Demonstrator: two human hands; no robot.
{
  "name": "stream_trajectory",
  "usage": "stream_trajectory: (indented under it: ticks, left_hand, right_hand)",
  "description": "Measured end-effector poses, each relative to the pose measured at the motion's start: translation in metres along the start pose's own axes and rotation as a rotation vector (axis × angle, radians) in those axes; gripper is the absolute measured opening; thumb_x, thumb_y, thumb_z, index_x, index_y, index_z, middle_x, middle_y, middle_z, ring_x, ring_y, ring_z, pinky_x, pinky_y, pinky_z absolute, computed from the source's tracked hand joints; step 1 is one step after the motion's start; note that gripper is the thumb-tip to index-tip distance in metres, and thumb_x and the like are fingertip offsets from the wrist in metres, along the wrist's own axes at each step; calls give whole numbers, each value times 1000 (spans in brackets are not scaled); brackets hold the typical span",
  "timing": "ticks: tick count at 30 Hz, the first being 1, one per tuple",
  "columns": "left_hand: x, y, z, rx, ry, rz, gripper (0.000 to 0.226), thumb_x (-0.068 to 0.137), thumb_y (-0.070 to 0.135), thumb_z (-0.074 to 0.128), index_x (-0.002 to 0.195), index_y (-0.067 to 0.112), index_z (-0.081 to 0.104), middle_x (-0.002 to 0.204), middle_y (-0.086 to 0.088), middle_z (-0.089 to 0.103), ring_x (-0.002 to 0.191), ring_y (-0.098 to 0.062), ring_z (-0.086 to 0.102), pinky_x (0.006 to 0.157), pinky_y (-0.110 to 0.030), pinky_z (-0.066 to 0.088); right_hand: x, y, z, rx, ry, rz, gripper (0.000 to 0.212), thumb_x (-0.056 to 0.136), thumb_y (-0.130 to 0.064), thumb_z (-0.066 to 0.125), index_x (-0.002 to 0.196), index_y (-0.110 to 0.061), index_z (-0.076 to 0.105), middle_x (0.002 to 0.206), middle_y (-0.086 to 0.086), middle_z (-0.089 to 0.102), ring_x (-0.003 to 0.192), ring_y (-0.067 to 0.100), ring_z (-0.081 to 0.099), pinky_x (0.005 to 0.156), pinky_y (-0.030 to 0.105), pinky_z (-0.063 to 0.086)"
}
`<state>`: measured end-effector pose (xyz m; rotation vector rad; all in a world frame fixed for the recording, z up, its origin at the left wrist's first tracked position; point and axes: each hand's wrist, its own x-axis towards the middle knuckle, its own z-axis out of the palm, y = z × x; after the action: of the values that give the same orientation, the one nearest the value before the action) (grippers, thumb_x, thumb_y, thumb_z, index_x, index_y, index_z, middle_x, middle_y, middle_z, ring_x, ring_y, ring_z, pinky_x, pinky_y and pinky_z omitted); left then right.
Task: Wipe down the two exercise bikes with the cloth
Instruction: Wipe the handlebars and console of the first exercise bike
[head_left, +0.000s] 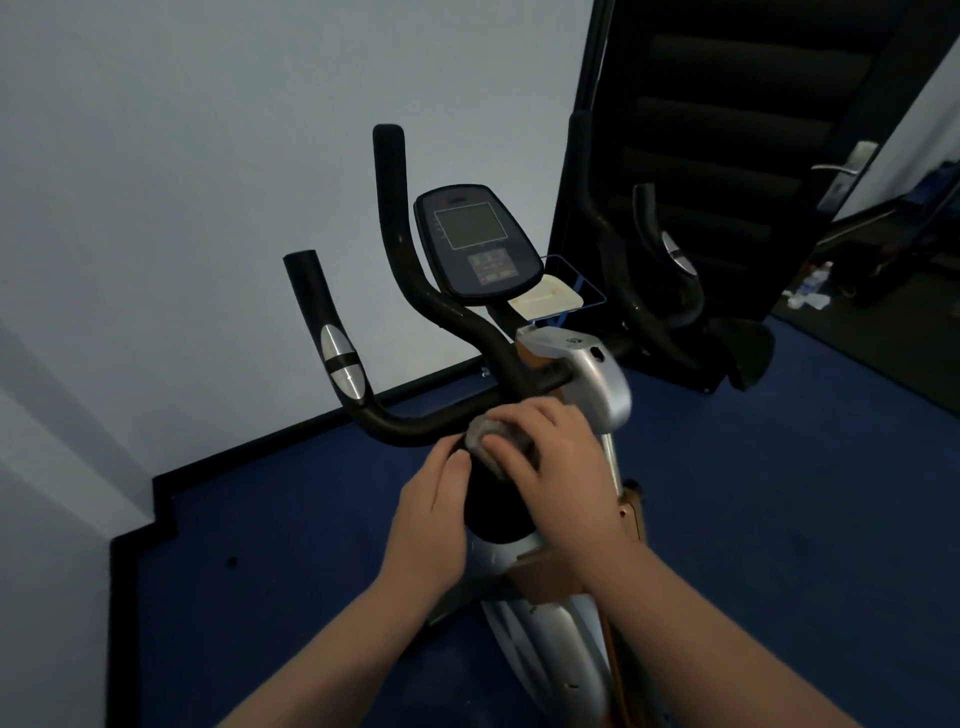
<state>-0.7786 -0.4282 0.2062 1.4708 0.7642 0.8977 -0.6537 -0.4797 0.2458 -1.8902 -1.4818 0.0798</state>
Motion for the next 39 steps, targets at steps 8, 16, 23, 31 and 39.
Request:
stream_trajectory:
  ticks: [8,16,23,31,39]
  left_hand:
    - [-1,-2,-1,9,-21,-19,33,97,37,36,114,37,64,109,9,69,104,-8,63,89,-35,49]
    - [-1,-2,-2,29,-18,-7,33,97,37,35,112,38,65,108,10,69,104,-7,63,88,-31,48]
    - [-1,-1,0,24,0,23,33,99,35,35,110,40,65,105,10,69,101,-6,63,80,-13,47]
    - [-2,-2,2,19,-1,33,35,99,38,33,115,39,64,110,9,69,106,-8,63,87,-20,48]
    - [-2,-2,3,0,23,15,36,96,40,34,116,36,64,110,10,69,106,-7,62,89,-25,48]
  right_hand:
    - [-3,-1,0,-179,60,-4,28,96,-26,58,121,-22,67,102,0,64,93,17,59,73,28,49]
    - [-24,14,-3,105,151,81,31,94,-29,60,125,-27,65,101,-11,64,94,3,56,80,13,44]
    - [12,6,-4,-254,27,-39,25,98,-37,49,111,-26,68,94,-5,62,86,12,60,63,19,34]
    - [-36,12,10,71,120,167,51,93,-53,28,139,-36,42,106,-10,52,82,6,58,66,27,53]
    - [14,18,-4,-157,-103,-31,24,102,-43,33,111,-29,50,96,-8,58,82,14,60,66,32,46]
